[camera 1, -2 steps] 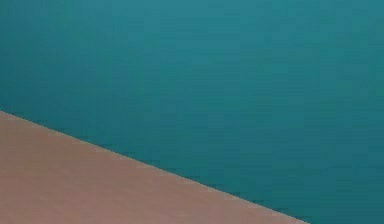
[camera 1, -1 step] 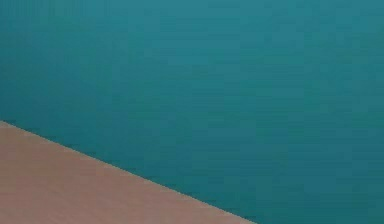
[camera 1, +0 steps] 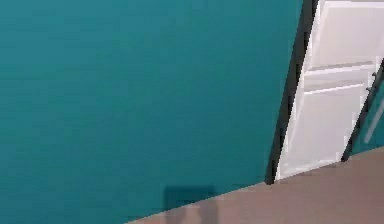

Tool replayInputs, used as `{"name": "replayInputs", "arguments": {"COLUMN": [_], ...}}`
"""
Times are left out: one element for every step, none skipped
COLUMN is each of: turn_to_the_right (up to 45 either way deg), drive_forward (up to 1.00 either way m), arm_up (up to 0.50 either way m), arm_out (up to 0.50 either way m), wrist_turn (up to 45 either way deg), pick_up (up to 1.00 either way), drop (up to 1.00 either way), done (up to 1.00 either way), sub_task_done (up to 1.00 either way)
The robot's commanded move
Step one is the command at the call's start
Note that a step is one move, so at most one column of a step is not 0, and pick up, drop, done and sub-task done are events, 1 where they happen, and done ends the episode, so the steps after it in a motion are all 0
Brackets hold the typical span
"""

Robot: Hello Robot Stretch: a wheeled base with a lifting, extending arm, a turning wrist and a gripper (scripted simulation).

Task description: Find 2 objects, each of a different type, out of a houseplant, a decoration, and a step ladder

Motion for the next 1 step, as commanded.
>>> {"name": "replayInputs", "arguments": {"turn_to_the_right": [24.0], "drive_forward": [0.0], "arm_up": [0.0], "arm_out": [0.0], "wrist_turn": [0.0], "pick_up": [0.0], "drop": [0.0], "done": [0.0], "sub_task_done": [0.0]}}
